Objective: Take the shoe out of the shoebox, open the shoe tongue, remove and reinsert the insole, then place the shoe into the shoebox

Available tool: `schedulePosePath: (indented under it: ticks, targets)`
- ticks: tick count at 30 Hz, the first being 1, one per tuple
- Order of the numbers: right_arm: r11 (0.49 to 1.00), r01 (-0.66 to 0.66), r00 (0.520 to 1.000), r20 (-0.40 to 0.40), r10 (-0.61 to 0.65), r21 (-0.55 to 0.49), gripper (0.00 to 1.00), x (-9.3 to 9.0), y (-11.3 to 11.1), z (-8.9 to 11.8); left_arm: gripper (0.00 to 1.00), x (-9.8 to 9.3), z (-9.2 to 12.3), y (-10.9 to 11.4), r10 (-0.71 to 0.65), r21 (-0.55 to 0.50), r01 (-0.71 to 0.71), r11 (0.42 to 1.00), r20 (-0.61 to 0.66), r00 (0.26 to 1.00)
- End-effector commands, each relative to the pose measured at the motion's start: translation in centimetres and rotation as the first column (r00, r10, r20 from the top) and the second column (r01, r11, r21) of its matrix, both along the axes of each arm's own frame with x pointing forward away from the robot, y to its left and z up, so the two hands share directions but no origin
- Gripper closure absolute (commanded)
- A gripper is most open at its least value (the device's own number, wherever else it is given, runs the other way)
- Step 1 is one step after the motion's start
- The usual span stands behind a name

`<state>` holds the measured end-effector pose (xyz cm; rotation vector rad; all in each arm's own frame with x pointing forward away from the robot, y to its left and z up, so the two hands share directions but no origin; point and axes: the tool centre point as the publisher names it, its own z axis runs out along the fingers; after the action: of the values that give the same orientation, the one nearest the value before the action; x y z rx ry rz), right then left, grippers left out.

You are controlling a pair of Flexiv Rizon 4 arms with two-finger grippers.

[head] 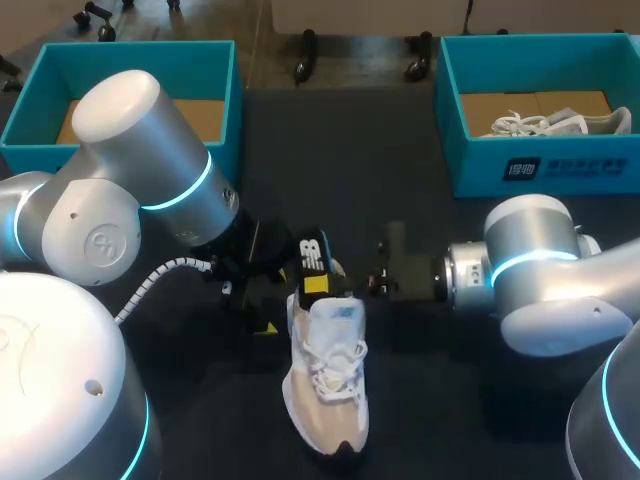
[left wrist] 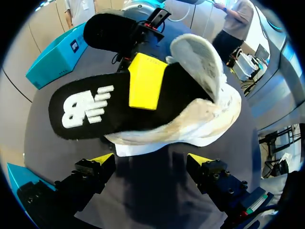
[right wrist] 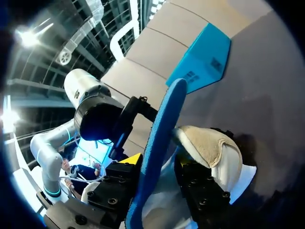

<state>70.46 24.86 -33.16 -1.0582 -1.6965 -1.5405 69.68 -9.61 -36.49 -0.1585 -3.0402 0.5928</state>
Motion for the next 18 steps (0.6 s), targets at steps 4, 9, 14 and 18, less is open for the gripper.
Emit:
schedulePosePath:
  ticks: [4,9,14,18]
  targets:
    - [1.000,-0.019,1.000,-0.001,0.019,-0.004,0.55,0.2,0.0,0.0,0.00,-0.1,0.0,0.1,-0.001,0.000,0.001,1.000,0.002,1.000]
    - [0.999,-0.038,0.999,0.014,0.039,-0.009,0.54,-0.3,0.7,0.3,0.00,-0.1,0.0,0.1,-0.001,0.000,0.001,1.000,0.002,1.000]
    - [0.998,-0.047,0.998,0.034,0.048,-0.030,0.54,-0.9,1.1,0.9,0.00,-0.1,0.0,0.1,-0.001,0.000,0.001,1.000,0.002,1.000]
    - [0.998,-0.034,0.998,0.049,0.037,-0.053,0.53,-1.2,1.1,1.3,0.00,-0.1,0.0,0.1,-0.001,0.000,0.001,1.000,0.002,1.000]
